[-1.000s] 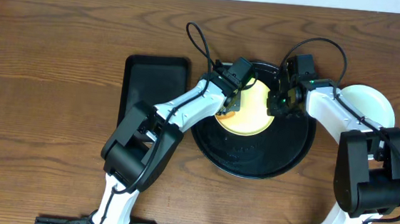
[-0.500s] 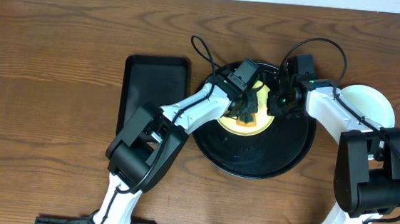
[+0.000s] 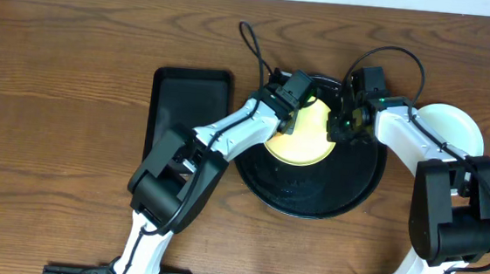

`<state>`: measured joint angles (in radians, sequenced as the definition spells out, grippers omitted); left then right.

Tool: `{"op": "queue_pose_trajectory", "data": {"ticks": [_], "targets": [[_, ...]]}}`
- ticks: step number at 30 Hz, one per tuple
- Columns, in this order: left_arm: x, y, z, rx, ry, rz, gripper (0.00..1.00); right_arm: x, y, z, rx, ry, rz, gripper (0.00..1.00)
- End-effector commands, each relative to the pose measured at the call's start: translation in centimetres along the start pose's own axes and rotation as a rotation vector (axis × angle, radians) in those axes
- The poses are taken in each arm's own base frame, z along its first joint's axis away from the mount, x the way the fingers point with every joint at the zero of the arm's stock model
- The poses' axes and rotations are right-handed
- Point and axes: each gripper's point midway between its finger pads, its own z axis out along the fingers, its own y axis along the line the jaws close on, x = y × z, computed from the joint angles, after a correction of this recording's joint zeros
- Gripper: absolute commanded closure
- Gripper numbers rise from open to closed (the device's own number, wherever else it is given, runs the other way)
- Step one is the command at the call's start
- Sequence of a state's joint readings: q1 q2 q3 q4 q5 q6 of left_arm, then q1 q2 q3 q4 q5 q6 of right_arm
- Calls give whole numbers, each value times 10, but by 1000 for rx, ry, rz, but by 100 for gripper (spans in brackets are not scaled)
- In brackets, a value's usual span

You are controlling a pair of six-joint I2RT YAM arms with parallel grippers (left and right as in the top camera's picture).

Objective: Clean dirty plates on tray and stack at the side
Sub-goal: 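Scrub the yellow plate with the sponge in the left gripper, then return the sponge to the black tray with the left gripper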

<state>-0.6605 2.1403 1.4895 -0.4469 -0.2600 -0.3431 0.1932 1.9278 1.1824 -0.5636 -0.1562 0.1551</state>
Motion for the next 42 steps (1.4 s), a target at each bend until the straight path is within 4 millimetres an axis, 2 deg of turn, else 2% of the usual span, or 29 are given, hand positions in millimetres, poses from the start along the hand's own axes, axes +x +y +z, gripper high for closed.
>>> {"op": "queue_pose_trajectory", "data": {"ticks": [1, 7, 8, 10, 11, 16, 19, 23, 26, 28, 33, 34, 37, 40, 42], "targets": [[-6, 53, 13, -251, -33, 142, 92, 35, -9, 19, 33, 111, 9, 99], [-32, 54, -21, -308, -145, 152, 93, 35, -10, 19, 33, 114, 10, 99], [-44, 56, -36, -311, -192, 129, 93, 36, -10, 19, 34, 115, 10, 99], [-57, 59, -51, -310, -237, 102, 93, 36, -10, 19, 34, 119, 11, 99], [-68, 65, -68, -301, -278, 67, 93, 37, -10, 19, 35, 122, 11, 99], [-91, 84, -115, -281, -365, -14, 92, 37, -10, 19, 35, 122, 11, 99], [-93, 98, -143, -276, -382, -57, 92, 37, -10, 19, 35, 122, 11, 99], [-76, 114, -166, -240, -325, -113, 92, 37, -10, 19, 34, 122, 2, 99], [-50, 126, -167, -198, -212, -164, 92, 37, -10, 19, 32, 123, -17, 99], [-28, 135, -159, -170, -101, -211, 92, 37, -9, 19, 26, 124, -45, 99], [17, 151, -124, -95, 105, -287, 92, 38, -5, 19, -1, 126, -85, 99], [32, 160, -111, -87, 154, -318, 92, 38, -5, 19, -2, 126, -85, 99], [52, 167, -93, -47, 216, -370, 92, 37, -4, 19, -2, 121, -86, 99], [62, 165, -83, 18, 246, -393, 92, 36, -4, 19, -3, 117, -87, 99], [65, 170, -81, 21, 255, -405, 89, 35, -4, 19, -3, 113, -87, 99]]}}
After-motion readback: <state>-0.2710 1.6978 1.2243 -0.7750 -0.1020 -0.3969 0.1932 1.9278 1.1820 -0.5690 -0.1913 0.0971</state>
